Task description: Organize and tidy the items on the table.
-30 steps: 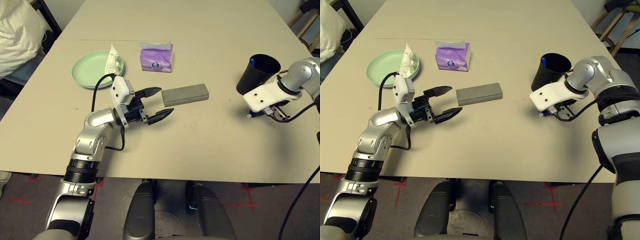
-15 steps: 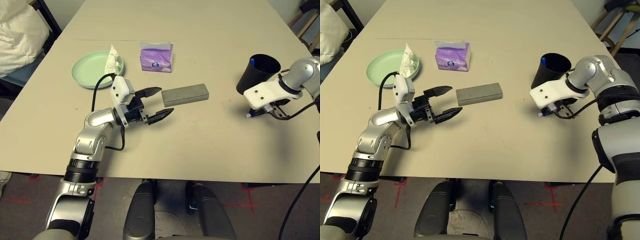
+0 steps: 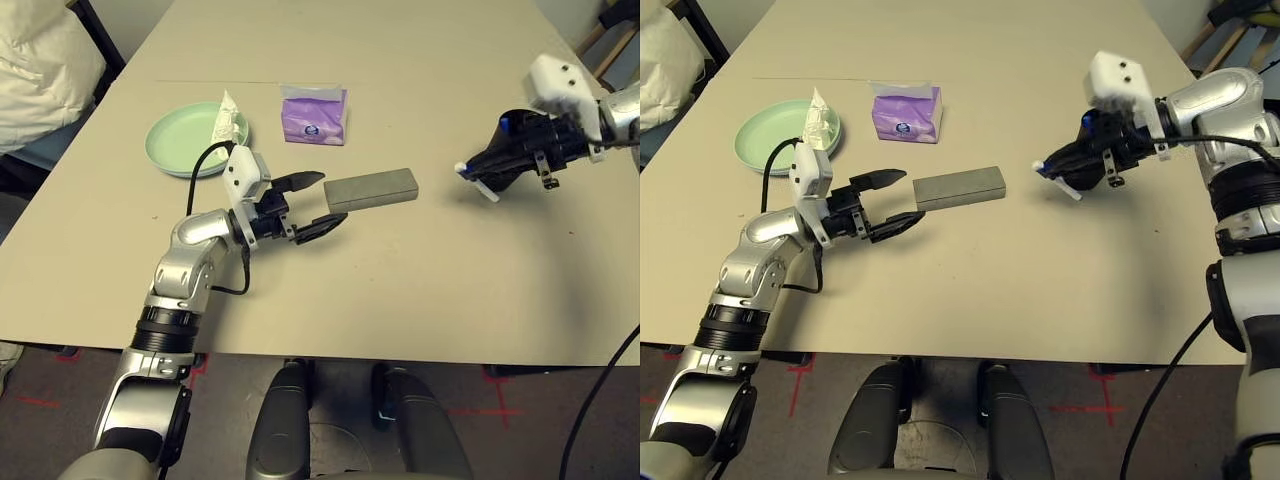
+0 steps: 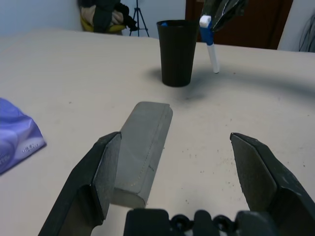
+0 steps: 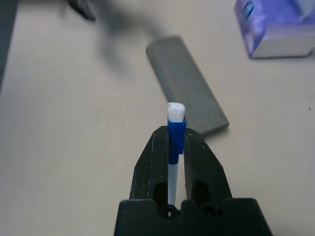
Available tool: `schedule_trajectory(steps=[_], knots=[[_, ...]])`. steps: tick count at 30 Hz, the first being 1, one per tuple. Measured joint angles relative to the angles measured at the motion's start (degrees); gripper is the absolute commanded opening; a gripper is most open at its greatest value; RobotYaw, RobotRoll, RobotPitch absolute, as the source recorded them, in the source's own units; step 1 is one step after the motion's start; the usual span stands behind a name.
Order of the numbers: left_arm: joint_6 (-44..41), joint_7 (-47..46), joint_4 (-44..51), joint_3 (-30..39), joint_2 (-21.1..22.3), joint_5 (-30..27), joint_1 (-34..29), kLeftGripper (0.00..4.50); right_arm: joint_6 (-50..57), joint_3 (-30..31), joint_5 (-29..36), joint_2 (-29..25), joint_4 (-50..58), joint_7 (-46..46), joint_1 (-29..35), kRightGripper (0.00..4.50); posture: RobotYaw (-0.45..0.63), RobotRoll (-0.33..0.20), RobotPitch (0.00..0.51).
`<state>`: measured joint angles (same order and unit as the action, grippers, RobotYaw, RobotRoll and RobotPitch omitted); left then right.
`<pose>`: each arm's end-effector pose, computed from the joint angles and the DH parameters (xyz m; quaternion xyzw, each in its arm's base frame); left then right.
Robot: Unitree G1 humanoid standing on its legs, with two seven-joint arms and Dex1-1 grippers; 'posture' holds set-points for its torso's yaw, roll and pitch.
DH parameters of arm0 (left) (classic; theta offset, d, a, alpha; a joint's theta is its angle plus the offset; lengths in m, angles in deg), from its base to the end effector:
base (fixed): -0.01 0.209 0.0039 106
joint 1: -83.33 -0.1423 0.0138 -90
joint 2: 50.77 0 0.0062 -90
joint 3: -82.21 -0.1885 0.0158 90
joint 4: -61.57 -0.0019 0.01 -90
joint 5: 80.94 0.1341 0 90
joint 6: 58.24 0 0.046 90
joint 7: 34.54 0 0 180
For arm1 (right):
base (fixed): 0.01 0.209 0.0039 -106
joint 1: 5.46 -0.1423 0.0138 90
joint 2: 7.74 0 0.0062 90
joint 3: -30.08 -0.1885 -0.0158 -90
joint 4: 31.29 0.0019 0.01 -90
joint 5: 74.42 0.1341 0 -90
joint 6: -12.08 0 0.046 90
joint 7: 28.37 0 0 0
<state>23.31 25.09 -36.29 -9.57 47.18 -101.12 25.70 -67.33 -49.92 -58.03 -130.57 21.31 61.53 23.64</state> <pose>0.2945 0.1949 0.1598 0.0987 -0.0940 -0.5386 0.8314 0.3248 -0.2867 0.2780 -0.2501 0.0799 0.5863 0.7663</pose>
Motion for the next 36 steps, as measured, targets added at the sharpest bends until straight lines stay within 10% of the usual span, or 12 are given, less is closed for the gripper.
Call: schedule_trajectory(steps=[18,36], knots=[[0.67,2.08,-2.42,-0.64,1.27,0.30,1.25,4.50,8.33,-26.52,12.02,16.73,20.45,-36.35,16.35,0.27,0.11,0.000,0.091],[0.79,2.12,-3.65,-0.65,1.39,1.09,1.46,4.50,0.93,-30.94,8.77,21.70,19.03,-65.05,10.37,0.27,0.11,0.000,0.086]])
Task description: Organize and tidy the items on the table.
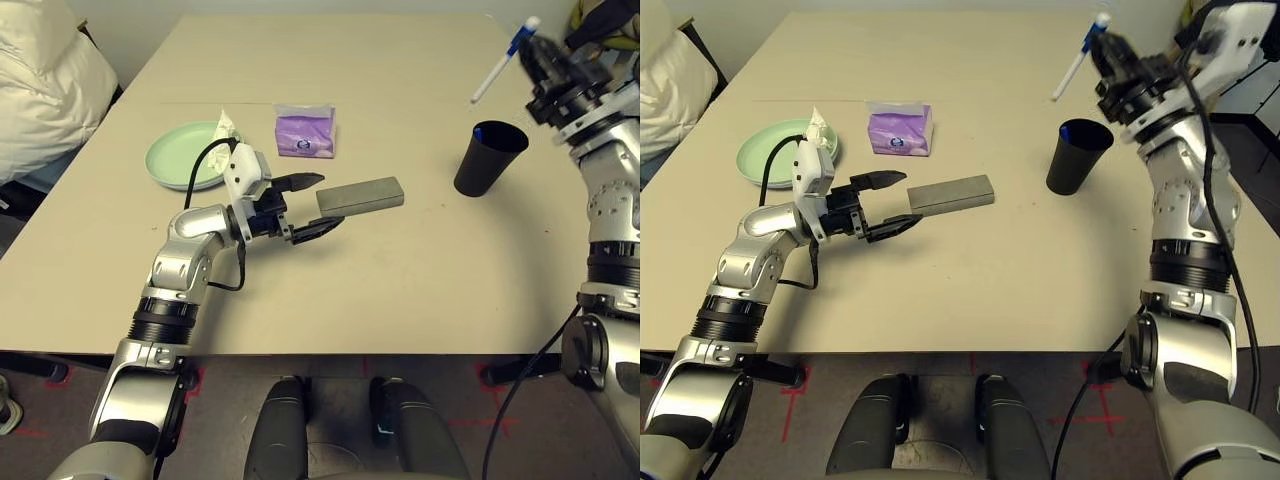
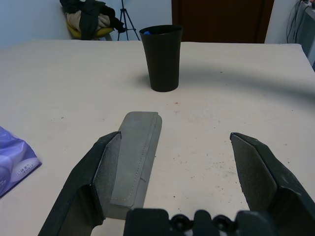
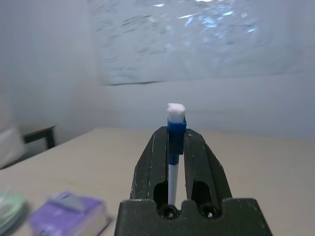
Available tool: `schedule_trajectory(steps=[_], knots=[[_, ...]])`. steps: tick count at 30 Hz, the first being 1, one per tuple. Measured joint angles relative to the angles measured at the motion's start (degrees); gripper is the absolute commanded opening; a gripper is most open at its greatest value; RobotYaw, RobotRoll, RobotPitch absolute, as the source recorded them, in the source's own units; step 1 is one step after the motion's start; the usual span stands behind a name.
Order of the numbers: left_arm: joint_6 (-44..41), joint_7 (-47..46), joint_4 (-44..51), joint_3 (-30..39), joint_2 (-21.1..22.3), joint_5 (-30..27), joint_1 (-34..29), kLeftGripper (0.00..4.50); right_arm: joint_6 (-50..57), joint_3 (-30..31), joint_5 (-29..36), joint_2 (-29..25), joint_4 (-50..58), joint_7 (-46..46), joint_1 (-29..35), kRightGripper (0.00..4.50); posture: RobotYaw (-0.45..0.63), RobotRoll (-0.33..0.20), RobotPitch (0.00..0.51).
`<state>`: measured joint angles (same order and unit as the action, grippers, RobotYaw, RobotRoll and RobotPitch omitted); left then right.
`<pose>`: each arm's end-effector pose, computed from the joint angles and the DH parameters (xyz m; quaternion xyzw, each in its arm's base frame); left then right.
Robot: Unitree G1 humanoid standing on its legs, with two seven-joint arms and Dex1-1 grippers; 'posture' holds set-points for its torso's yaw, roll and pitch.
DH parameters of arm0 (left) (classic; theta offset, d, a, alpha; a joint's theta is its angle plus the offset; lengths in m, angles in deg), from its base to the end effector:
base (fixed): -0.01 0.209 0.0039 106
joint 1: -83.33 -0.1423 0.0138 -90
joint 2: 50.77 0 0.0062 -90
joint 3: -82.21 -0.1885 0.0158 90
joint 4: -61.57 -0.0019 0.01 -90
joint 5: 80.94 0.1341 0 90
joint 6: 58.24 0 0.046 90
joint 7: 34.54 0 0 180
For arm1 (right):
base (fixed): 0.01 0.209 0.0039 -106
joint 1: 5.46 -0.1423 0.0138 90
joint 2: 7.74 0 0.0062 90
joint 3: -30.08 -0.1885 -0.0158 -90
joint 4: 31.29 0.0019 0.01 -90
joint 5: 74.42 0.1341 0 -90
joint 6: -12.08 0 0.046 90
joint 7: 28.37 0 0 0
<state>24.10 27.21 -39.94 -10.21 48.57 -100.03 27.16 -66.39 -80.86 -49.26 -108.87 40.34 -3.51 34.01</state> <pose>0.3002 0.2009 0.1591 0.1129 -0.0723 -0.5445 0.8280 0.3104 -0.2595 0.2485 0.0513 -0.2630 0.1300 0.9546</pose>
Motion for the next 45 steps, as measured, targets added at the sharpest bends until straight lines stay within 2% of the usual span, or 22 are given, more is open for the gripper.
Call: schedule_trajectory(steps=[14,23,38,45], knots=[[0.00,0.01,-0.14,0.00,0.08,0.05,0.41,4.50,12.75,1.73,-5.09,-2.45,-1.72,-11.74,-2.44,0.27,0.12,0.000,0.095],[0.12,0.00,-0.67,0.00,0.21,0.12,1.10,4.50,17.92,2.27,-5.08,-1.99,0.50,-13.72,-2.43,0.27,0.12,0.000,0.095],[0.36,-0.04,-0.84,0.14,0.25,0.10,1.65,4.50,18.46,2.89,-5.27,-1.46,1.45,-13.40,-1.00,0.27,0.13,0.000,0.102],[0.44,-0.22,-0.84,0.17,0.31,0.09,1.64,4.50,18.48,4.06,-5.94,-1.51,1.85,-12.56,-0.41,2.87,0.13,0.000,0.097]])
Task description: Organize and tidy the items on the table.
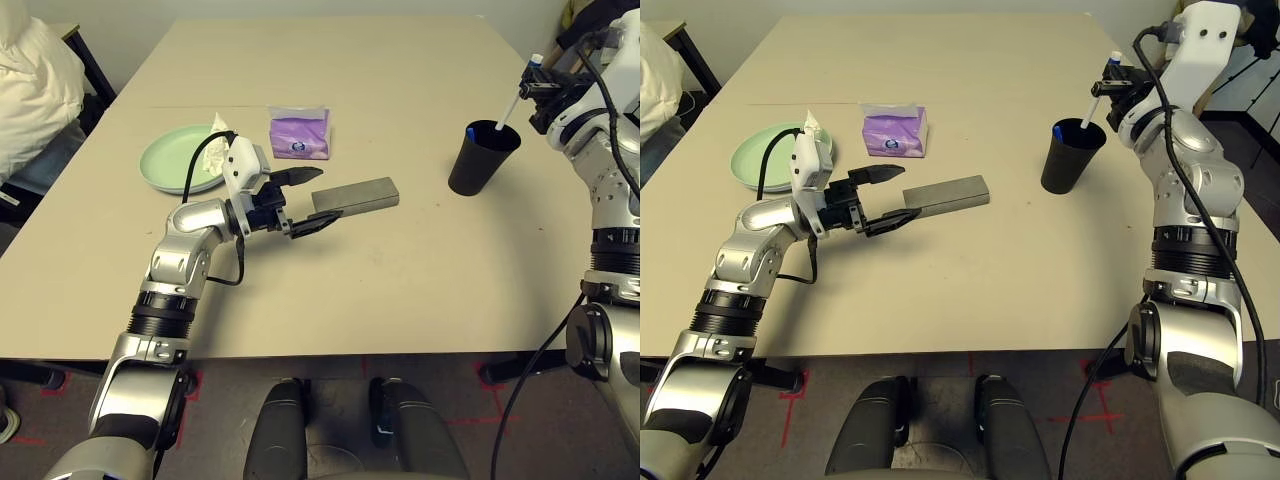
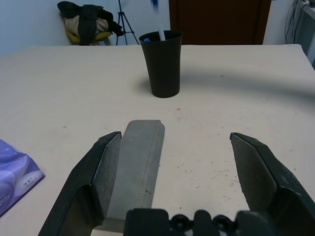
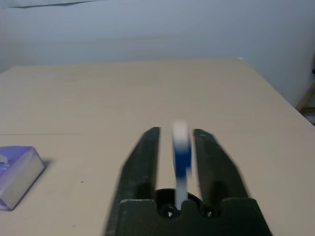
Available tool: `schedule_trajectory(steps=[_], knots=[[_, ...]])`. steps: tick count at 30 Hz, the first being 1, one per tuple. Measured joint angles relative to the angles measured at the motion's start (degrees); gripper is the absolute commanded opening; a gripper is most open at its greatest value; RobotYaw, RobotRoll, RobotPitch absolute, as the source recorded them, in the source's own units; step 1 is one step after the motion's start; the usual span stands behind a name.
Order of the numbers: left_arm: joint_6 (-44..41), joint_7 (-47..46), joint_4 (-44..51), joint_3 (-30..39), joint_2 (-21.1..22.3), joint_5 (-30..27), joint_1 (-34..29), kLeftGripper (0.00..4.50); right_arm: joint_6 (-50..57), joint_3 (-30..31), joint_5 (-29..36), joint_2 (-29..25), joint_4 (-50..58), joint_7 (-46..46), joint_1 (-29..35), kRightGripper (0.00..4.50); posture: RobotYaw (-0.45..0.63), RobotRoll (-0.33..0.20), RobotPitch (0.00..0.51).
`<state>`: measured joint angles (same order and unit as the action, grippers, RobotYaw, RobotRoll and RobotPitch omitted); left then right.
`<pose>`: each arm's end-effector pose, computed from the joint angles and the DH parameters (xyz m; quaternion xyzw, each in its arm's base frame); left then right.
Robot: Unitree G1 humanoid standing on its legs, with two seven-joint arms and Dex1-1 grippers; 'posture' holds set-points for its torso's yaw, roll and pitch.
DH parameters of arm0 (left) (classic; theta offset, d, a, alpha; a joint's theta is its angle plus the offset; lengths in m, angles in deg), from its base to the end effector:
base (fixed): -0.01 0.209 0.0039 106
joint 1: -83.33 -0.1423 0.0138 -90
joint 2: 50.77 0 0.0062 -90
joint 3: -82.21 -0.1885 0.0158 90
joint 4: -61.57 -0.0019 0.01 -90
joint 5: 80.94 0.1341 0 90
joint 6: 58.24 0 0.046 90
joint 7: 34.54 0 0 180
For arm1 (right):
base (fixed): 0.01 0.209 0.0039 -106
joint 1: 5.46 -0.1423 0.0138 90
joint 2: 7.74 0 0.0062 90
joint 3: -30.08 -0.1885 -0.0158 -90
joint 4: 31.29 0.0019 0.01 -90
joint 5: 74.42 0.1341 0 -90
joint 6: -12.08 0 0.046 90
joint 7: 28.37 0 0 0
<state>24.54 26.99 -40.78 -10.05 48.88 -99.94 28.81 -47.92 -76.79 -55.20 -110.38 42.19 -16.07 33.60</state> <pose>0.3036 0.2012 0.1662 0.1206 -0.0816 -0.5404 0.8287 0.3150 -0.2512 0.2431 0.0267 -0.0967 0.0333 0.9944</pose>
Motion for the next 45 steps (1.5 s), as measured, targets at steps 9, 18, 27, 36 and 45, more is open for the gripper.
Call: schedule_trajectory(steps=[9,18,27,36,45], knots=[[0.48,-0.23,-0.05,0.00,0.00,0.00,0.01,4.50,0.04,0.02,0.00,0.00,0.10,0.49,0.00,4.48,0.13,0.000,0.096],[0.44,-1.11,-0.26,0.86,0.05,-0.09,0.10,4.50,-9.97,1.11,3.38,0.94,4.12,15.04,6.56,4.48,0.11,0.000,0.101],[-1.30,-14.63,1.56,7.90,-0.87,-0.12,-4.98,4.50,-19.97,2.48,3.56,6.37,7.94,19.70,17.84,4.48,0.11,0.000,0.097],[-1.11,-40.15,8.52,14.49,-7.83,5.08,-14.13,4.50,-20.26,2.71,2.49,8.95,12.85,15.65,26.61,4.48,0.12,0.000,0.103],[0.16,-50.78,9.59,19.42,-10.01,5.69,-16.70,4.50,-29.30,1.06,-1.72,10.56,10.98,7.78,30.56,4.48,0.15,0.000,0.107]])
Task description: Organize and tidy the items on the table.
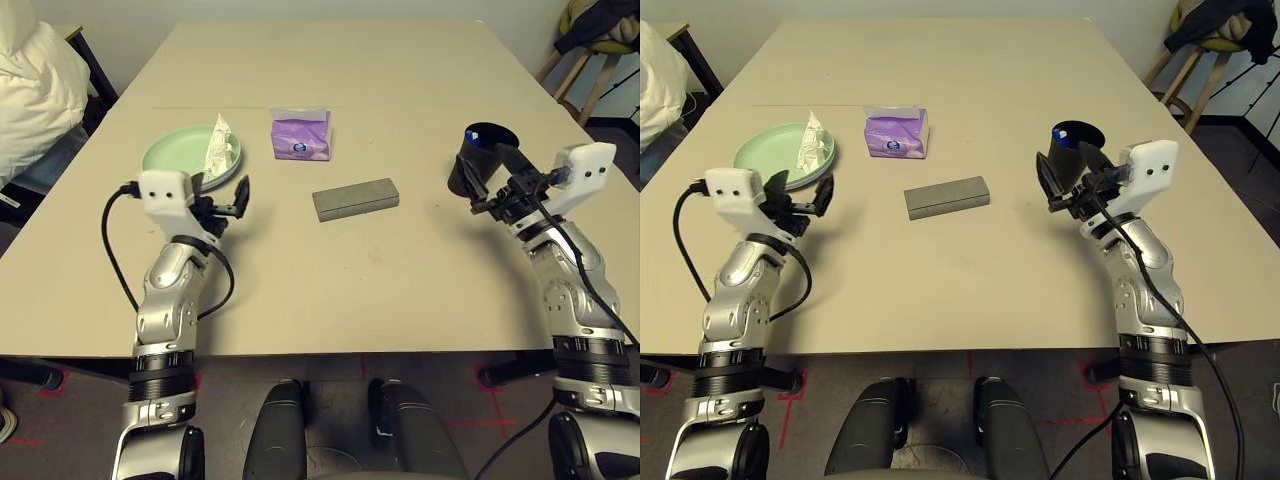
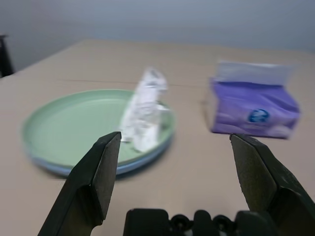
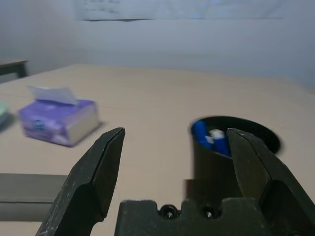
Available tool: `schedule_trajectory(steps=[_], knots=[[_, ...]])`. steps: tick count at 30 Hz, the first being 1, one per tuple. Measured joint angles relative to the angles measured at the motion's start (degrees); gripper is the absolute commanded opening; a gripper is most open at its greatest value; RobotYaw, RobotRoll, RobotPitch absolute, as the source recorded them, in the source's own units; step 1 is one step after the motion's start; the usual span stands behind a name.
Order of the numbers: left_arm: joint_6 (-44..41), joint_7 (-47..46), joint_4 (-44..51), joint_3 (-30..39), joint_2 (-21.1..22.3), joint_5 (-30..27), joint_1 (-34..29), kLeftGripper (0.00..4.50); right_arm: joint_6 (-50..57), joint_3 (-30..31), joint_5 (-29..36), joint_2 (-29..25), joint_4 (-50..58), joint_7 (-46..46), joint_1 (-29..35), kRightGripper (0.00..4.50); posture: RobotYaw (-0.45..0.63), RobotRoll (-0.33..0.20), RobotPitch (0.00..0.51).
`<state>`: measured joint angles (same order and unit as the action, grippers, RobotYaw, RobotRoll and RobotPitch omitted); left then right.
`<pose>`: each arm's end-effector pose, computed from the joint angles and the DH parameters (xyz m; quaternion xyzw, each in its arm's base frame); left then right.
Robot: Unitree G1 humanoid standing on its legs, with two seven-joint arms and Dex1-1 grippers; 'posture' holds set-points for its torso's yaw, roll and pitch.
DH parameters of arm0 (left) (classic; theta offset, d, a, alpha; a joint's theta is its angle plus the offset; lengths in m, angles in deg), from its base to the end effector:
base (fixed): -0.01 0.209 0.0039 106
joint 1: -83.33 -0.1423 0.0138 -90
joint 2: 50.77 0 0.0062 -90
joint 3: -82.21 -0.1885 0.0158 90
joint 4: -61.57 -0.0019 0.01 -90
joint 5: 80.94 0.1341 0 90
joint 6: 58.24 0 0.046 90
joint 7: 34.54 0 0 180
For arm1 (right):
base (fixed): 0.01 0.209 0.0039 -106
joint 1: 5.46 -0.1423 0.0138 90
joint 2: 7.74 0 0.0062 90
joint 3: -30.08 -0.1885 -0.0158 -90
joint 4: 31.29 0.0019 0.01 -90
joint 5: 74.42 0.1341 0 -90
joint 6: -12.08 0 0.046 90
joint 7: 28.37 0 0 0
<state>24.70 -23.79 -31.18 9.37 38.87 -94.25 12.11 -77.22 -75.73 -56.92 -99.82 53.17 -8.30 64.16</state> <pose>0.2528 0.2399 0.1166 -0.0042 -0.1101 0.0127 0.9938 0.2579 -0.2436 0.1242 -0.0013 -0.1609 0.0783 0.9839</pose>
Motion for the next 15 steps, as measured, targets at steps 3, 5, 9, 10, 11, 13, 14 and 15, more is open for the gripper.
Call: schedule_trajectory(steps=[3,5,9,10,11,13,14,15], knots=[[0.81,1.85,-0.44,0.03,1.37,-0.48,-0.56,4.50,-0.23,-1.75,-0.04,0.40,-1.37,-3.59,1.10,4.48,0.16,0.000,0.115],[1.34,2.74,-1.08,0.36,2.49,-0.67,-0.57,4.50,-0.22,-2.02,-0.29,1.08,-1.42,-5.30,1.52,4.48,0.16,0.000,0.117],[2.69,1.39,-5.05,2.68,3.66,-0.68,0.99,4.50,-0.20,-2.03,-1.62,3.16,-0.98,-9.81,1.67,4.48,0.17,0.000,0.119],[2.95,0.39,-5.63,3.31,3.78,-0.58,1.33,4.50,-0.19,-1.87,-2.21,3.78,-0.62,-11.24,1.70,4.48,0.17,0.000,0.121],[3.37,-0.53,-6.25,3.68,3.78,-0.30,1.67,4.50,-0.19,-1.74,-2.92,4.04,-0.31,-12.32,1.72,4.48,0.18,0.000,0.126],[4.18,-2.40,-7.29,3.91,3.72,0.33,2.18,4.50,-0.20,-1.64,-4.28,4.09,-0.06,-13.94,1.77,4.48,0.19,0.000,0.124],[4.58,-3.41,-7.37,4.01,3.51,0.66,2.18,4.50,-0.20,-1.63,-4.62,4.13,0.03,-14.56,1.90,4.48,0.19,0.000,0.125],[4.89,-4.24,-7.38,4.08,3.31,0.93,2.18,4.50,-0.20,-1.62,-4.94,4.21,0.05,-15.12,2.04,4.48,0.19,0.000,0.126]])
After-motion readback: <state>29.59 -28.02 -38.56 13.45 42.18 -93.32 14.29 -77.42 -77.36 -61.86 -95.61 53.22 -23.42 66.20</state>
